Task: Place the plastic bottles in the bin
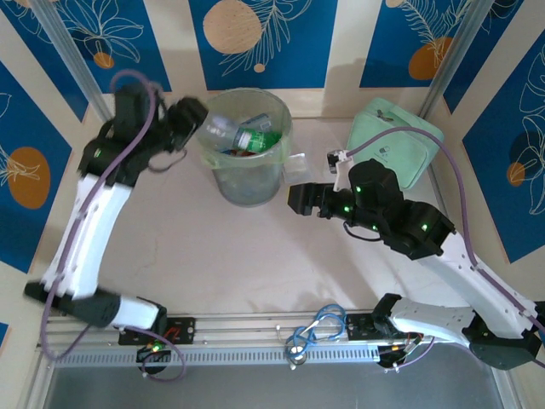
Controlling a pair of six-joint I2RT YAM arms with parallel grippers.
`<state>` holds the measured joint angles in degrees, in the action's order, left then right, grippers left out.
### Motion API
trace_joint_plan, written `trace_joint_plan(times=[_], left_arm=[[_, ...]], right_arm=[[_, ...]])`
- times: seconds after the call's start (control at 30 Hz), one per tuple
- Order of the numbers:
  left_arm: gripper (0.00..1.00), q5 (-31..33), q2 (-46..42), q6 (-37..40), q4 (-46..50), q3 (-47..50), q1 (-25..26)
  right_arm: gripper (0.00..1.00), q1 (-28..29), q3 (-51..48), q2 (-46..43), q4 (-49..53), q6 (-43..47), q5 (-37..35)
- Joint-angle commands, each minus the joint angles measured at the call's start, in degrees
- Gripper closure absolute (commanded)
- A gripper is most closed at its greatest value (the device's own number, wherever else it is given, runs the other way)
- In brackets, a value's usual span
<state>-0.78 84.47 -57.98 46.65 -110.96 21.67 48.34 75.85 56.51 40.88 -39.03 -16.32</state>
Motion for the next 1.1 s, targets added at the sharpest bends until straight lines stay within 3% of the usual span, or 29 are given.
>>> trace_joint_plan(times=[0.0, 0.13, 0.37, 0.5, 0.67, 0.87, 1.07], left_arm=[[0.40, 0.8, 11.5, 1.3, -1.6, -11.6, 0.5], [0.40, 1.9, 24.4, 1.0, 1.5, -26.3, 0.4], [0.44, 4.1, 31.2, -3.2, -2.4, -28.0, 0.4], [0.22, 4.4, 32.9, -4.1, -2.8, -27.9, 0.4], [0.14, 4.2, 33.3, -4.4, -2.3, -27.9, 0.4], [0.15, 5.2, 30.8, -3.1, -1.6, -27.8, 0.2], [0.30, 6.5, 28.4, 0.5, -1.9, -27.7, -3.4]], right_arm=[[0.12, 1.0, -0.9, -2.9, 1.3, -0.8, -1.7], [0.11, 1.1, -2.9, -5.5, 1.2, -1.8, -2.9], [0.11, 0.4, -3.5, -6.1, 1.5, -1.6, -2.9], [0.11, -0.2, -3.9, -5.9, 1.0, -1.3, -2.2], [0.11, -0.9, -3.7, -5.8, 0.8, -1.1, -1.4], [0.11, -1.4, -3.3, -5.7, 0.9, -1.1, -0.9], [0.11, -1.2, -3.7, -6.0, 1.0, -1.7, -0.6]])
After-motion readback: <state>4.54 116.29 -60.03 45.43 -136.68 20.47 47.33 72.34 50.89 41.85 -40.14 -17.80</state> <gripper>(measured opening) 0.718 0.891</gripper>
